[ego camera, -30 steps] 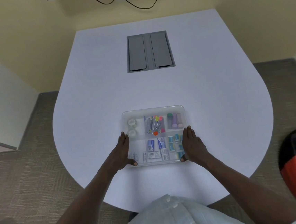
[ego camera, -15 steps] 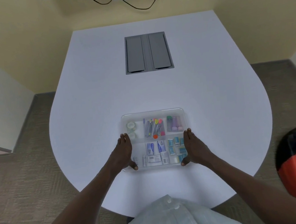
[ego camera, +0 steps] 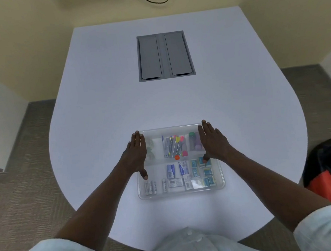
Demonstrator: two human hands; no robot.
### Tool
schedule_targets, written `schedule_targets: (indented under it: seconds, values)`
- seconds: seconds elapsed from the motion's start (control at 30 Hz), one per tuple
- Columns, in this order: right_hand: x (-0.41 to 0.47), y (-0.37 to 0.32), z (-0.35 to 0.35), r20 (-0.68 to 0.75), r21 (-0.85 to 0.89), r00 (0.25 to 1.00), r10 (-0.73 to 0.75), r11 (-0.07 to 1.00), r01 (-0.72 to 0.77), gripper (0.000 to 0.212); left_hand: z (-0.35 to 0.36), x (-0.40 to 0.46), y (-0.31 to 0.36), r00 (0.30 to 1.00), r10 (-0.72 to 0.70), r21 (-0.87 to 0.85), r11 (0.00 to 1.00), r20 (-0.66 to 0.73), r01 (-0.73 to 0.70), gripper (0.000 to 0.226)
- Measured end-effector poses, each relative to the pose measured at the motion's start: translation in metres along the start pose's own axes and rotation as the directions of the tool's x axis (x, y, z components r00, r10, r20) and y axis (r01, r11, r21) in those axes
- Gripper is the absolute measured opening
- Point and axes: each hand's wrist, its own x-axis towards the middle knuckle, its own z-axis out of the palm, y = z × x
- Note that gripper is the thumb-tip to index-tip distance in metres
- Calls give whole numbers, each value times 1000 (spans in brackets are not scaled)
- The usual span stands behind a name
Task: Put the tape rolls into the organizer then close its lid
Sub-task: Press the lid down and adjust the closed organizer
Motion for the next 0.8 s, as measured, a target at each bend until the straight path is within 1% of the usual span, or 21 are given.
schedule_targets:
  seconds: [0.1, 0.23, 0.37, 0.47, 0.5, 0.57, 0.63, 0.7, 0.77, 0.8]
  values:
    - [9, 0, 0, 43, -47, 998, -51, 998, 53, 139, 3, 9, -5, 999, 14, 15, 1000, 31, -14, 174]
    - [15, -1, -2, 104, -19, 991, -86, 996, 89, 137, 5, 15, -8, 999, 17, -24, 1000, 47, -16, 177]
    - [18, 0, 2, 92, -54, 990, -105, 992, 110, 135, 1, 14, -2, 999, 7, -42, 999, 51, -5, 175]
    - [21, 0, 3, 73, -96, 992, -99, 990, 106, 130, 0, 18, 2, 998, -3, -4, 1000, 60, 3, 173]
    - [21, -2, 4, 61, -110, 993, -97, 989, 103, 125, 2, 19, 3, 999, 1, 34, 999, 50, -2, 170]
    - [22, -5, 8, 55, -145, 995, -89, 985, 96, 118, 3, 19, 7, 1000, 4, 110, 994, 25, -7, 158]
    - [22, -5, 11, 52, -161, 996, -68, 984, 75, 120, 1, 17, 12, 999, 40, 178, 983, -6, -38, 142]
    - [22, -3, 11, 47, -153, 995, -87, 984, 93, 125, -2, 20, 21, 992, 125, 257, 960, -27, -114, 125]
    - [24, -2, 11, 22, -114, 993, -118, 986, 119, 129, -1, 28, 28, 981, 191, 302, 938, -34, -172, 120]
    - [26, -3, 10, 31, -110, 991, -130, 985, 132, 129, 0, 32, 30, 980, 197, 317, 932, -31, -178, 120]
